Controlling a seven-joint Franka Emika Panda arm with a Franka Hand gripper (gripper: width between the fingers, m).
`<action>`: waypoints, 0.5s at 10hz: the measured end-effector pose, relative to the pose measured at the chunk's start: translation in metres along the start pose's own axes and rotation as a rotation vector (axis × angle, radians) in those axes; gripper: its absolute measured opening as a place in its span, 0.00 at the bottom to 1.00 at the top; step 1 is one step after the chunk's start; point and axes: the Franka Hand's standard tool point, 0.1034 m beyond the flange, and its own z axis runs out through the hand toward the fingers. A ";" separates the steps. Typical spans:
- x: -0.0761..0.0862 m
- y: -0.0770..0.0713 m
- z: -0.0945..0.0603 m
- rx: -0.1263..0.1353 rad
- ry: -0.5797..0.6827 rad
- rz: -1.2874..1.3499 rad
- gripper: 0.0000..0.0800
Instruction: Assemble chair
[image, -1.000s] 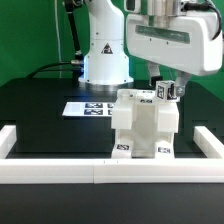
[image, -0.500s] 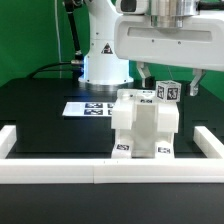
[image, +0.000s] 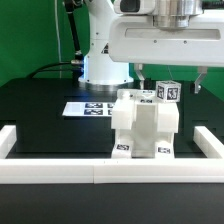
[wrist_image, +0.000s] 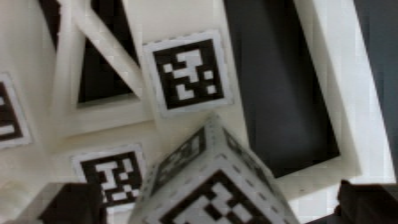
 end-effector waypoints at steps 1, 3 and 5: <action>0.000 0.000 0.000 0.000 0.000 -0.072 0.81; 0.000 0.001 0.000 -0.001 0.000 -0.189 0.81; 0.001 0.002 0.000 -0.001 0.000 -0.315 0.81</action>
Offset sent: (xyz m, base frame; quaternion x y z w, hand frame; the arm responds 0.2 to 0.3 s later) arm 0.0007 0.0007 -0.0003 0.0012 0.0000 -0.1942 0.9810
